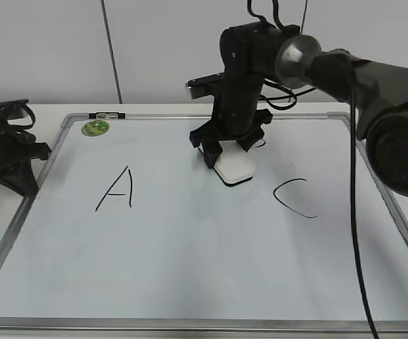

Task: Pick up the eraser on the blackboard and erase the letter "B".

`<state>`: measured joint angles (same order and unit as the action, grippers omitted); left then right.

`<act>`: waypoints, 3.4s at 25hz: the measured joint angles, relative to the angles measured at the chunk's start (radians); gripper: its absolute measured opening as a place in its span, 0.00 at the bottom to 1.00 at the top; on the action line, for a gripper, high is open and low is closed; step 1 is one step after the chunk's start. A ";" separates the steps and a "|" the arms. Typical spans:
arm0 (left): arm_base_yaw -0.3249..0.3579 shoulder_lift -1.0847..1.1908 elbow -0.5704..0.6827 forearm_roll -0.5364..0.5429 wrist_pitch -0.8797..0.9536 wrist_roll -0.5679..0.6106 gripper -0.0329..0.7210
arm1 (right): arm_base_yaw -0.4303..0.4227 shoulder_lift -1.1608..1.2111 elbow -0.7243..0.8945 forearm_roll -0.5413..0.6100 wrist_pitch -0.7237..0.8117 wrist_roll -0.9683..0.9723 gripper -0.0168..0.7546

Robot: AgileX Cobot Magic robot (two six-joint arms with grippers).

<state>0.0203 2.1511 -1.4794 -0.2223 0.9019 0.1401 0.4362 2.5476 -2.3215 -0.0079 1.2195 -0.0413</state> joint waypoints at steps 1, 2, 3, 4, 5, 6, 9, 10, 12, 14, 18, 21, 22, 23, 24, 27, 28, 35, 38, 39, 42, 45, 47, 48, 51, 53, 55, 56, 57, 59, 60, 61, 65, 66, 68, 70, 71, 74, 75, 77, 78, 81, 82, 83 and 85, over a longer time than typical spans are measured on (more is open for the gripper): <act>0.000 0.000 0.000 0.000 0.000 0.000 0.06 | -0.007 0.000 0.000 0.008 0.000 0.004 0.72; 0.000 0.000 0.000 0.000 0.000 0.000 0.06 | -0.013 0.000 0.000 0.017 0.000 0.009 0.72; 0.000 0.000 0.000 0.000 0.000 0.000 0.06 | -0.018 0.000 0.000 0.024 0.000 0.013 0.72; 0.000 0.000 0.000 0.000 0.000 0.000 0.06 | -0.025 0.000 0.000 0.029 0.000 0.017 0.72; 0.000 0.000 0.000 0.000 -0.001 0.000 0.06 | -0.034 0.000 0.000 0.030 0.000 0.021 0.72; 0.000 0.000 0.000 0.000 -0.001 0.000 0.06 | -0.044 0.000 0.000 0.030 0.000 0.023 0.72; 0.000 0.000 0.000 0.000 -0.001 0.000 0.06 | -0.077 0.000 0.000 0.031 0.000 0.033 0.72; 0.000 0.000 0.000 0.000 -0.001 0.000 0.06 | -0.086 0.000 -0.002 0.031 0.000 0.041 0.72; 0.000 0.000 0.000 0.000 -0.001 0.000 0.06 | -0.103 0.000 -0.002 0.033 0.000 0.041 0.72; 0.000 0.000 0.000 0.000 -0.001 0.000 0.06 | -0.120 0.000 -0.002 0.035 -0.002 0.049 0.72; 0.000 0.000 0.000 0.000 -0.002 0.000 0.06 | -0.163 0.000 -0.002 0.038 -0.002 0.050 0.72; 0.000 0.000 0.000 0.001 -0.002 0.000 0.06 | -0.198 0.000 -0.002 0.038 -0.002 0.055 0.72; 0.000 0.000 0.000 0.001 -0.002 0.000 0.06 | -0.208 0.000 -0.002 0.035 -0.002 0.055 0.72; 0.000 0.000 0.000 0.001 -0.004 0.000 0.06 | -0.214 0.000 -0.002 0.030 -0.002 0.057 0.72; 0.000 0.000 0.000 0.001 -0.004 0.000 0.06 | -0.221 0.000 -0.002 0.025 -0.002 0.059 0.72; 0.000 0.000 0.000 0.001 -0.006 0.000 0.06 | -0.225 0.000 -0.002 0.008 -0.003 0.067 0.72; 0.000 0.000 0.000 0.001 -0.006 0.000 0.06 | -0.225 0.000 -0.002 -0.003 -0.003 0.072 0.72; 0.000 0.000 0.000 0.001 -0.008 0.000 0.06 | -0.234 0.000 -0.002 -0.027 -0.003 0.096 0.72; 0.000 0.000 0.000 0.001 -0.008 0.000 0.06 | -0.240 -0.009 -0.002 -0.012 -0.003 0.059 0.72; 0.000 0.000 0.000 0.001 -0.008 0.000 0.06 | -0.245 -0.011 -0.009 -0.014 0.002 0.052 0.72; 0.000 0.000 0.000 0.004 -0.007 0.000 0.06 | -0.253 -0.023 -0.035 -0.038 0.019 0.041 0.72; 0.000 0.000 0.000 0.004 -0.007 0.000 0.06 | -0.259 -0.089 -0.052 -0.048 0.019 0.027 0.72; 0.000 0.000 0.000 0.006 -0.008 0.000 0.06 | -0.259 -0.139 -0.056 -0.049 0.019 0.016 0.72; 0.000 0.000 0.000 0.006 -0.008 0.000 0.06 | -0.259 -0.163 -0.056 -0.049 0.019 0.009 0.72; 0.000 0.000 0.000 0.006 -0.008 0.000 0.06 | -0.259 -0.216 -0.054 -0.049 0.023 -0.001 0.72; 0.000 0.000 0.000 0.006 -0.008 0.000 0.06 | -0.259 -0.258 -0.028 -0.050 0.023 -0.005 0.72; 0.000 0.000 0.000 0.007 -0.008 0.000 0.06 | -0.259 -0.299 0.022 -0.062 0.023 -0.010 0.72; 0.000 0.000 0.000 0.007 -0.008 0.000 0.06 | -0.259 -0.322 0.056 -0.074 0.024 -0.010 0.72; 0.000 0.000 0.000 0.007 -0.008 0.000 0.06 | -0.259 -0.341 0.094 -0.085 0.025 -0.010 0.72; 0.000 0.000 0.000 0.007 -0.008 0.000 0.07 | -0.264 -0.383 0.172 -0.092 0.028 -0.010 0.72; 0.000 0.000 0.000 0.007 -0.008 0.000 0.07 | -0.267 -0.402 0.216 -0.092 0.028 -0.011 0.72; 0.000 0.000 0.000 0.007 -0.008 0.000 0.07 | -0.270 -0.418 0.260 -0.090 0.028 -0.011 0.72; 0.000 0.000 0.000 0.007 -0.008 0.000 0.07 | -0.305 -0.491 0.444 -0.056 0.025 -0.013 0.72; 0.000 0.000 0.000 0.007 -0.008 0.000 0.07 | -0.317 -0.514 0.487 -0.052 0.015 -0.013 0.72; 0.000 0.000 0.000 0.007 -0.008 0.000 0.07 | -0.337 -0.557 0.591 -0.043 -0.027 -0.013 0.72; 0.000 0.000 0.000 0.007 -0.008 0.000 0.07 | -0.358 -0.600 0.680 -0.029 -0.078 -0.009 0.72; 0.000 0.000 0.000 0.007 -0.008 0.000 0.07 | -0.365 -0.615 0.727 -0.024 -0.105 -0.009 0.72; 0.000 0.000 0.000 0.007 -0.008 0.000 0.07 | -0.381 -0.642 0.841 -0.016 -0.176 0.002 0.72; 0.000 0.000 0.000 0.007 -0.008 0.000 0.07 | -0.384 -0.642 0.873 -0.012 -0.200 0.007 0.72; 0.000 0.000 0.000 0.007 -0.008 0.000 0.07 | -0.387 -0.642 0.925 -0.010 -0.249 0.023 0.72; 0.000 0.000 0.000 0.007 -0.008 0.000 0.07 | -0.387 -0.642 0.946 -0.008 -0.274 0.032 0.72; 0.000 0.000 0.000 0.007 -0.008 0.000 0.08 | -0.387 -0.638 0.971 -0.005 -0.322 0.056 0.72; 0.000 0.000 0.000 0.007 -0.008 0.000 0.08 | -0.387 -0.634 0.971 -0.005 -0.335 0.056 0.72; 0.000 0.000 0.000 0.007 -0.008 0.000 0.08 | -0.387 -0.627 0.971 -0.004 -0.346 0.058 0.72; 0.000 0.000 0.000 0.007 -0.008 0.000 0.08 | -0.387 -0.609 0.971 -0.004 -0.359 0.061 0.72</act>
<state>0.0203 2.1511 -1.4794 -0.2149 0.8934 0.1401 0.0487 1.9388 -1.3501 -0.0118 0.8607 0.0199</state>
